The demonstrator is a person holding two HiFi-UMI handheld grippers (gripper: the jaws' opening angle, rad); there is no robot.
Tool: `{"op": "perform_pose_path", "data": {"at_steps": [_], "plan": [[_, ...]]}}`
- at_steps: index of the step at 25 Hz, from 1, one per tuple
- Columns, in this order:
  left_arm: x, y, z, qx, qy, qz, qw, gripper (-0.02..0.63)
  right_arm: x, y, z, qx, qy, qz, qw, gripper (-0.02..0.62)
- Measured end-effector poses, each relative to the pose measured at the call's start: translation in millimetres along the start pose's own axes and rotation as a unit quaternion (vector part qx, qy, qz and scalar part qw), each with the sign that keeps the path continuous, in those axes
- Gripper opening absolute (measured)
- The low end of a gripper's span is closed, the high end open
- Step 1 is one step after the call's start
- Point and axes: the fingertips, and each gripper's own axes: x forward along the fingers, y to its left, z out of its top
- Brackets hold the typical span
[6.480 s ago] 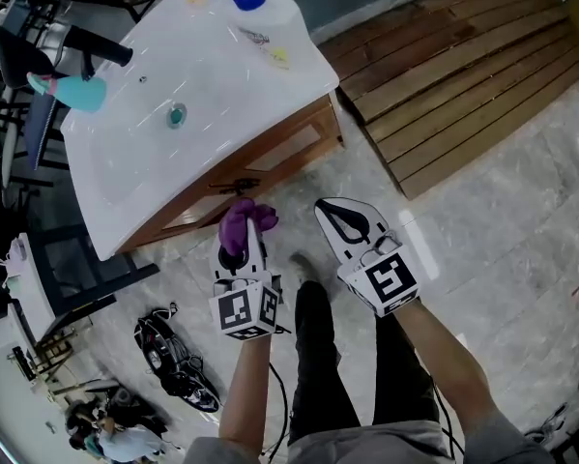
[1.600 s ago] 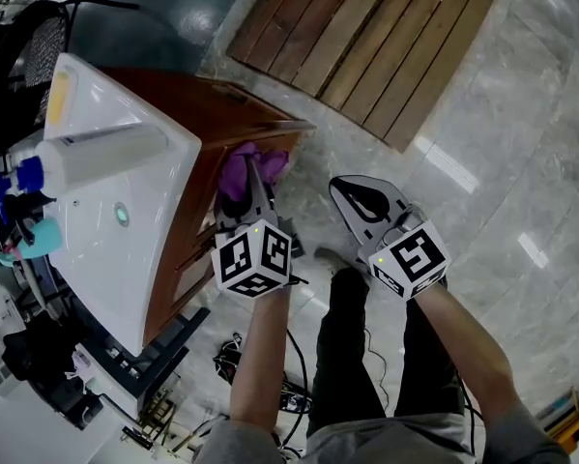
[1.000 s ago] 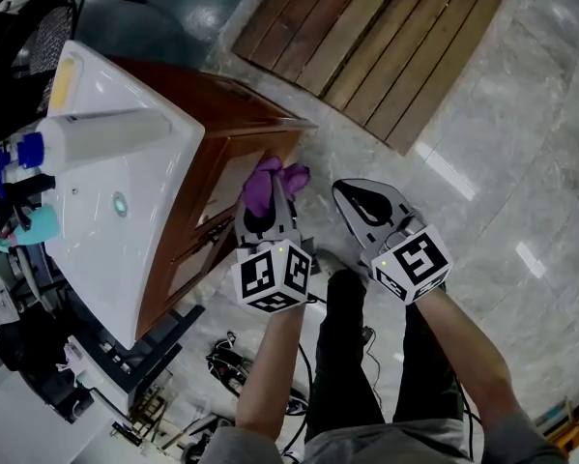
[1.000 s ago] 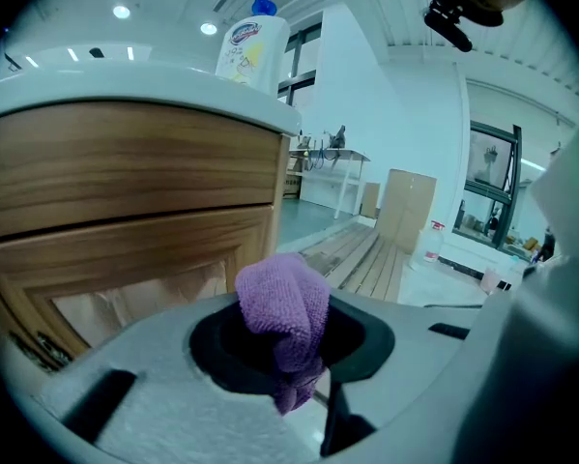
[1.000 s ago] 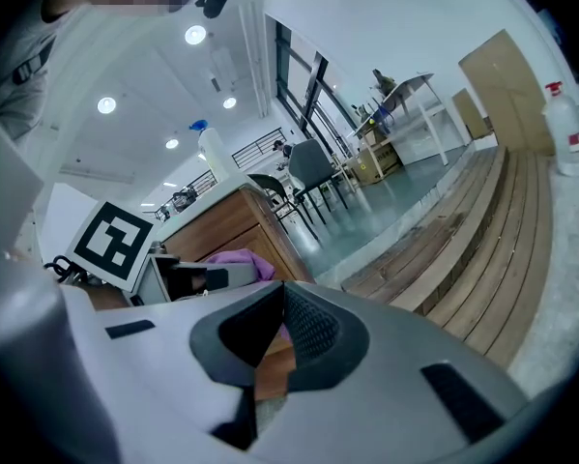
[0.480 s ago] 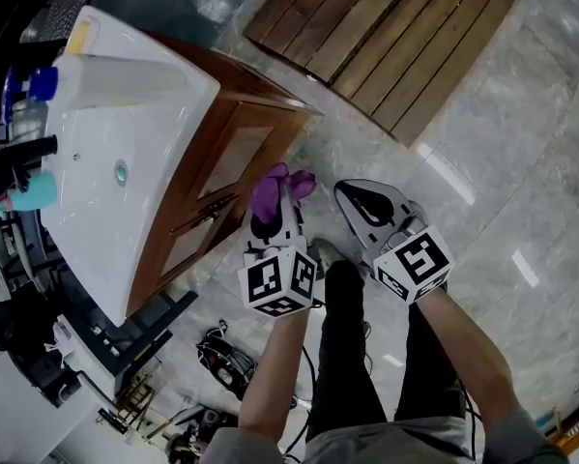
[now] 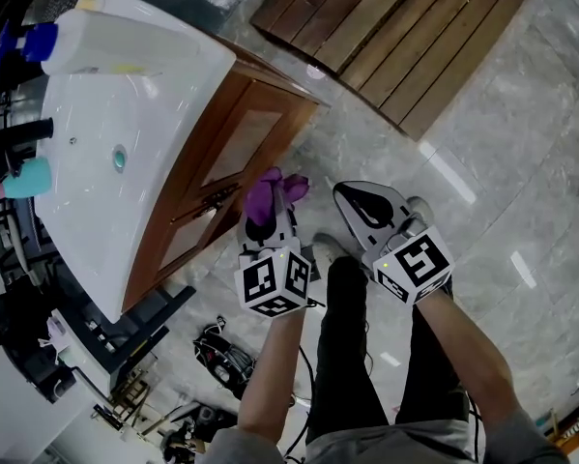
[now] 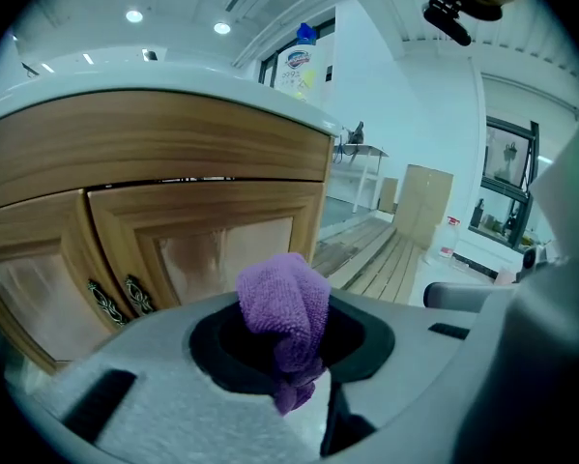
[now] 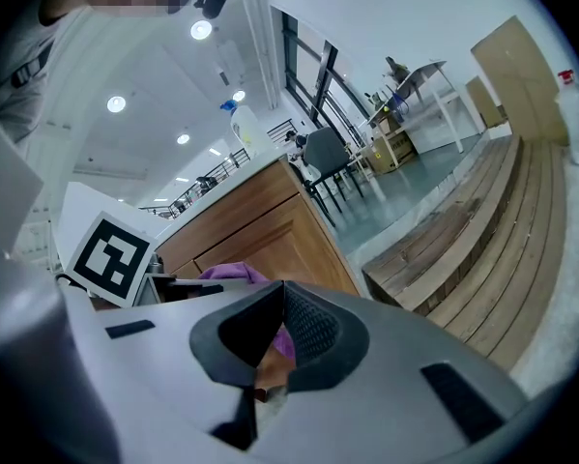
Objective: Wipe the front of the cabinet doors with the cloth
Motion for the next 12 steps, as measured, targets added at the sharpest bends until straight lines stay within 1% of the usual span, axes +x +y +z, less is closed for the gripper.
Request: {"op": "perform_pose_path", "data": {"at_steps": [8, 12], "plan": [[6, 39, -18, 0.006, 0.007, 0.014, 0.9999, 0.094, 19, 8, -23, 0.009, 0.002, -0.003, 1.000, 0.009], [11, 60, -29, 0.002, 0.012, 0.027, 0.9996, 0.094, 27, 12, -34, 0.013, 0.003, -0.003, 1.000, 0.009]]}}
